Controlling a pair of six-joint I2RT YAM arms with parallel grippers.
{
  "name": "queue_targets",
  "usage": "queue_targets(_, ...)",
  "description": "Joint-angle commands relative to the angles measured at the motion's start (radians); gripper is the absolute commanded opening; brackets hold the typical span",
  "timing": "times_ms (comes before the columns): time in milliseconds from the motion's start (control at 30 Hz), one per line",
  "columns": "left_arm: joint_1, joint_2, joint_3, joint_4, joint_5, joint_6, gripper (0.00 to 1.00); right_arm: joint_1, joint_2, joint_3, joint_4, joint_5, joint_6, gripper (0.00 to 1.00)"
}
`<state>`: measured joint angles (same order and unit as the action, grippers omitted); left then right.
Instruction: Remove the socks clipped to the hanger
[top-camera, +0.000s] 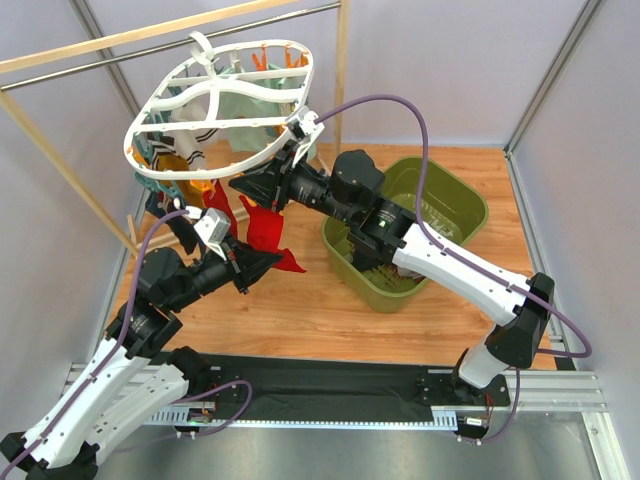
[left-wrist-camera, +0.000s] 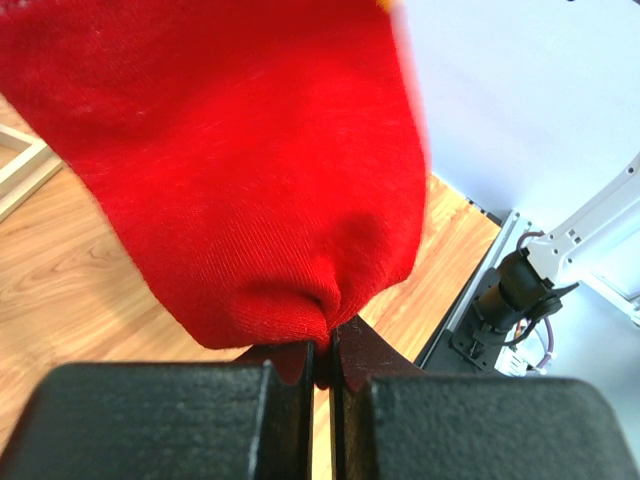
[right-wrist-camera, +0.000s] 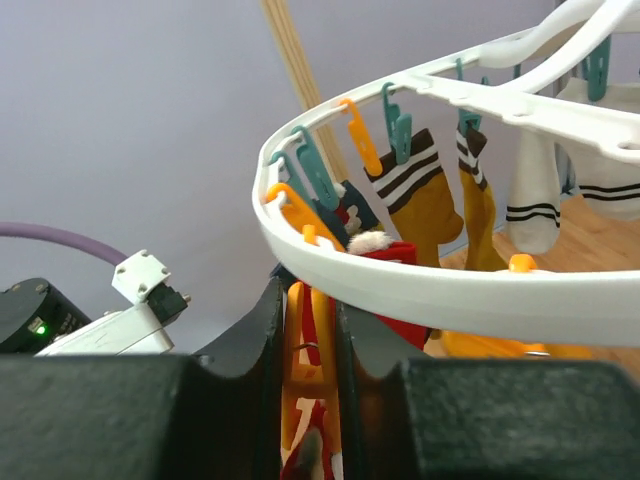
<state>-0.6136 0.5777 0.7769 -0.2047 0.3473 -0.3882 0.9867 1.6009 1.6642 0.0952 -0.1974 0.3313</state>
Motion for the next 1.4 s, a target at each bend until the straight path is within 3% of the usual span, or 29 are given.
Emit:
queue_targets(0,0.003,-0.007,-0.002,0.037,0.015,-0.003,0.0,-0.003,-0.019,-0.004,0.071,0.01,0.063,0.12)
queue_targets(67,0.003,-0.007,-0.002,0.036,0.016,-0.003,0.0,-0.005,-0.018,-0.009,0.072,0.016,0.067,0.0)
queue_targets(433,0.003,-0.013,-0.002,0.031,0.016,-0.003,0.0,-0.013,-0.027,-0.017,0.057,0.003,0.058,0.01)
queue_targets(567,0.005,-0.018,0.001,0.011,0.018,-0.005,0.0,-0.013,-0.055,-0.041,0.035,-0.028,0.045,0.43)
queue_targets(767,0.005,-0.036,0.008,-0.025,0.036,-0.012,0.0,-0.016,-0.182,-0.193,0.008,-0.123,-0.027,0.69)
queue_targets(967,0.003,-0.03,0.048,-0.058,0.102,-0.038,0.0,-0.016,-0.361,-0.449,-0.02,-0.286,-0.205,0.83)
queue_targets(1300,0.003,0.05,0.116,0.051,0.277,-0.143,0.0,-0.016,-0.401,-0.586,-0.08,-0.381,-0.296,0.81)
queue_targets(1333,0.003,0.054,0.12,0.06,0.279,-0.146,0.0,-0.016,-0.404,-0.596,-0.074,-0.379,-0.295,0.78)
queue_targets(1367,0.005,0.062,0.121,0.067,0.282,-0.153,0.0,-0.014,-0.418,-0.613,-0.071,-0.355,-0.293,0.63)
